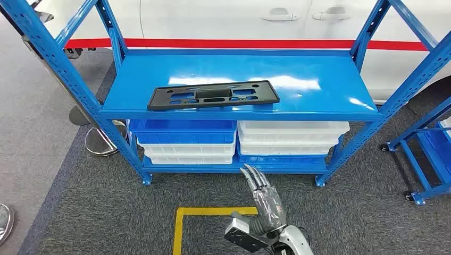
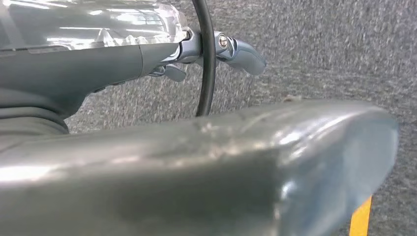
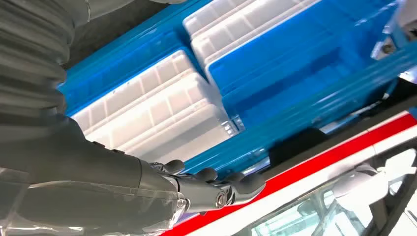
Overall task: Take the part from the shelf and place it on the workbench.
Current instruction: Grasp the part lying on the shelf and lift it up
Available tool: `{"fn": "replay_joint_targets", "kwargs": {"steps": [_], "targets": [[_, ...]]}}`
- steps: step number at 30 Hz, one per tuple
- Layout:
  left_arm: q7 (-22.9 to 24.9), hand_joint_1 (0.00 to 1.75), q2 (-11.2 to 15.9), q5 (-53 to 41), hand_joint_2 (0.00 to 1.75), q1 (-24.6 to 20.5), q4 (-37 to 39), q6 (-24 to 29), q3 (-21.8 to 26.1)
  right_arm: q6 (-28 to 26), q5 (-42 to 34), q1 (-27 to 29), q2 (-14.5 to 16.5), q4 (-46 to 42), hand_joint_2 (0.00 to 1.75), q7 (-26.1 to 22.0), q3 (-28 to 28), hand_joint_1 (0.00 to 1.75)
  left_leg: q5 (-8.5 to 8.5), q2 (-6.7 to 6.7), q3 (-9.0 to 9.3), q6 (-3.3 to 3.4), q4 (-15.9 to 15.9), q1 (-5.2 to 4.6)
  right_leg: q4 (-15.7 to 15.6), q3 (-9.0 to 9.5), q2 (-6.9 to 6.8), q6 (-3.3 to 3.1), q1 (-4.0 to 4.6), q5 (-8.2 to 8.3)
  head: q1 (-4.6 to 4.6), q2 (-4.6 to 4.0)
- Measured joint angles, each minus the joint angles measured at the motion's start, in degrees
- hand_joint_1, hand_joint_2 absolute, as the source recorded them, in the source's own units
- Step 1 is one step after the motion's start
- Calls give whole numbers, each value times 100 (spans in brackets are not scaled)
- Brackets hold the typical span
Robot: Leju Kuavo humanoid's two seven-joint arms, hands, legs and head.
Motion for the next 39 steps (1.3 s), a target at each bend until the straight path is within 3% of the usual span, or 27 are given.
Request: {"fn": "replay_joint_targets", "kwargs": {"steps": [3,6,7,8,9,11,12,14,17,19,22,24,25,26,28,29,30,32,33,35,36,37,39], "targets": [[-2,0,3,-54,0,-23,1,-51,16,-66,263,-133,4,61,175,258,209,0,-116,1,-72,-73,165,5,-82,42,-11,-70,-55,23,-2,0],[-6,0,11,-128,0,-43,2,-147,80,-188,688,-259,88,165,175,520,395,0,-545,3,-570,-163,1157,52,-117,84,-19,-137,-69,-22,-6,0],[-9,0,16,-154,0,-41,3,-190,112,-234,837,-265,155,207,175,539,394,0,-625,4,-749,-184,1480,68,-113,103,-21,-135,-69,-43,-6,0],[-16,0,20,-184,0,-37,3,-239,145,-283,988,-262,237,250,175,525,368,0,-602,4,-848,-200,1632,82,-110,133,-20,-129,-71,-69,-6,0],[-26,0,21,-214,0,-34,4,-288,176,-332,1129,-262,327,292,175,487,335,0,-462,5,-829,-210,1546,95,-106,176,-19,-116,-76,-100,-6,0],[-49,0,22,-271,0,-39,4,-376,235,-431,1386,-266,511,365,175,360,249,0,-25,13,-508,-213,846,116,-105,293,-18,-76,-89,-183,-5,0],[-61,0,22,-298,0,-45,7,-421,265,-477,1492,-273,612,401,175,274,191,0,97,18,-325,-205,475,108,-104,342,-17,-42,-86,-227,-5,0],[-83,0,22,-351,0,-67,11,-498,319,-559,1669,-290,817,462,175,71,59,0,80,22,-122,-143,84,81,-124,388,-15,33,-74,-284,-4,0],[-102,0,25,-439,0,-68,13,-611,398,-664,1880,-309,1112,531,175,-294,-148,0,-47,2,-4,2,-34,69,-63,433,-12,139,-75,-257,-2,0],[-113,0,25,-516,0,-74,13,-688,446,-746,2011,-346,1297,572,175,-563,-288,0,-96,-12,158,87,-100,76,333,248,-12,172,-83,-289,1,0],[-123,0,28,-652,0,-102,13,-805,547,-869,2180,-403,1552,672,175,-962,-529,0,-217,-19,382,148,-184,62,1347,-550,-8,172,-71,-588,5,0],[-120,0,33,-759,0,-102,13,-871,624,-935,2271,-421,1672,754,175,-1179,-678,0,-343,-44,593,149,-233,35,1530,-940,-7,149,-54,-758,5,0],[-114,0,35,-814,0,-101,13,-901,657,-964,2309,-432,1710,789,175,-1261,-736,0,-419,-57,718,146,-253,17,1385,-1021,-6,114,-37,-713,5,0],[-107,0,38,-866,0,-101,13,-927,684,-989,2344,-442,1740,821,175,-1322,-787,0,-502,-67,840,144,-269,-2,1114,-1042,-4,52,-7,-511,5,0],[-86,0,22,-947,0,-114,27,-967,725,-1020,2386,-457,1777,882,175,-1383,-854,0,-697,-82,1056,131,-275,-37,430,-1025,29,-112,104,296,4,0],[-75,0,18,-971,0,-129,34,-977,737,-1028,2396,-461,1796,907,175,-1392,-880,0,-808,-91,1151,119,-296,-51,206,-1002,66,-172,158,625,3,0],[-67,0,14,-987,0,-145,40,-981,746,-1034,2399,-466,1820,925,175,-1395,-901,0,-875,-102,1255,103,-288,-63,75,-961,105,-207,194,806,0,0],[-60,0,36,-1002,0,-188,39,-981,761,-1051,2402,-502,1874,935,175,-1398,-930,0,-843,-108,1360,70,-138,-78,45,-784,137,-240,187,715,0,1],[-61,0,40,-1010,0,-210,39,-980,767,-1057,2403,-522,1894,939,175,-1400,-938,0,-736,-96,1308,44,116,-78,22,-670,126,-266,167,647,2,0],[-61,0,50,-1030,0,-245,39,-974,788,-1064,2400,-539,1917,954,175,-1401,-948,0,-690,-60,927,-30,815,-51,-14,-457,96,-319,132,530,4,0],[-61,0,53,-1050,0,-252,39,-968,801,-1065,2395,-540,1917,965,175,-1399,-951,0,-831,-44,673,-73,1133,-31,-23,-372,90,-336,123,462,3,-1],[-60,0,62,-1069,0,-251,39,-963,814,-1067,2390,-540,1917,975,175,-1393,-953,0,-1087,-35,435,-108,1334,-7,-29,-293,93,-343,111,397,2,0],[-71,0,79,-1122,0,-242,39,-961,829,-1068,2381,-541,1916,994,175,-1357,-953,0,-1562,-25,92,-162,1365,35,-32,-130,118,-324,84,253,2,0]]}}
